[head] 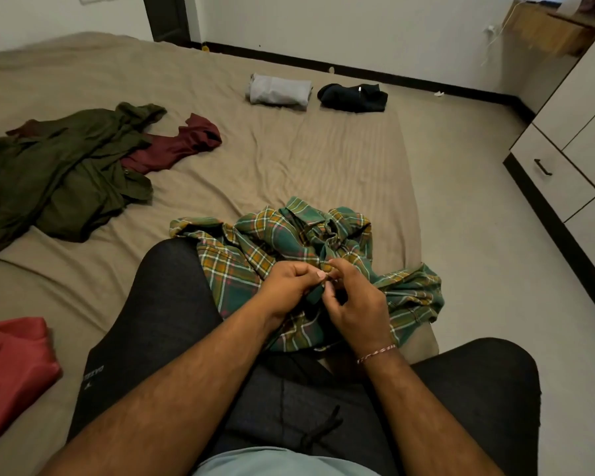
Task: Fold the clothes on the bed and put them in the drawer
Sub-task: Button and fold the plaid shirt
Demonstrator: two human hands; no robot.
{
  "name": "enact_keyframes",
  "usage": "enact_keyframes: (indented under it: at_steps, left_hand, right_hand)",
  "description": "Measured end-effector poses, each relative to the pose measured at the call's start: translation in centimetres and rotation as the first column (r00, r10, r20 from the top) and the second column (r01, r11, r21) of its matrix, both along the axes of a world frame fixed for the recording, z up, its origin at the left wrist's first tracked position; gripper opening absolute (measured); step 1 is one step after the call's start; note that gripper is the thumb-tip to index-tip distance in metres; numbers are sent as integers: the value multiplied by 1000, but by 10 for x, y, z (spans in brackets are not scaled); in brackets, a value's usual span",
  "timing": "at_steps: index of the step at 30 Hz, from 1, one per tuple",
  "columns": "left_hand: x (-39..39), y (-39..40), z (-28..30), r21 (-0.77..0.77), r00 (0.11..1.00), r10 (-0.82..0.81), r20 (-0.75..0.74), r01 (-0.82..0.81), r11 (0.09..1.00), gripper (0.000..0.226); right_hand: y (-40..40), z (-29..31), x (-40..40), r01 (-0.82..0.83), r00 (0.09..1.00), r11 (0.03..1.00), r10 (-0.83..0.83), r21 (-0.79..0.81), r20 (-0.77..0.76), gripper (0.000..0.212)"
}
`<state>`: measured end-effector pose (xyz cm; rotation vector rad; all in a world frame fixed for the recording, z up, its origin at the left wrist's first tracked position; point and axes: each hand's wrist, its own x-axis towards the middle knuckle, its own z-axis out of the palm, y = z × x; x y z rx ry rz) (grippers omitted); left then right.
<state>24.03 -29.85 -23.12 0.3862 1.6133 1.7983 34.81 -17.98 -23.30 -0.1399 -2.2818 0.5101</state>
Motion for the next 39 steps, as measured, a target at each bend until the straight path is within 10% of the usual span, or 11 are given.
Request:
enact_keyframes:
  at_steps: [11, 14, 17, 25, 29, 33, 39]
  left_hand:
    - [0, 3, 5, -100, 930, -39, -364, 2, 995, 24]
    - [-3, 1, -2, -363, 605, -319, -730, 51, 930, 71]
    - [8, 3, -6, -539, 386, -467, -795, -97, 837, 87]
    - [-15, -6, 7, -290, 430, -103, -897, -396, 871, 16]
    - [-45, -25, 45, -347, 647, -203, -735, -101, 932, 6]
    - [-87, -55, 73, -612, 548, -633, -547, 255, 749, 9]
    - [-122, -79, 83, -501, 611, -635, -473, 407, 764, 10]
  right_hand:
    - [18, 0, 4, 72, 964, 931, 28, -358, 266, 35]
    - [25, -8, 3, 87, 937, 907, 66, -412, 343, 38]
    - [24, -10, 1, 128, 952, 857, 35, -500, 304, 27]
    - [26, 2, 4, 83, 953, 873, 71, -480, 295, 17]
    - [35, 8, 8, 10, 904, 958, 115, -288, 411, 19]
    - [39, 4, 11, 116, 863, 966, 18, -232, 506, 5]
    - [60, 21, 12, 201, 848, 908, 27, -369, 529, 18]
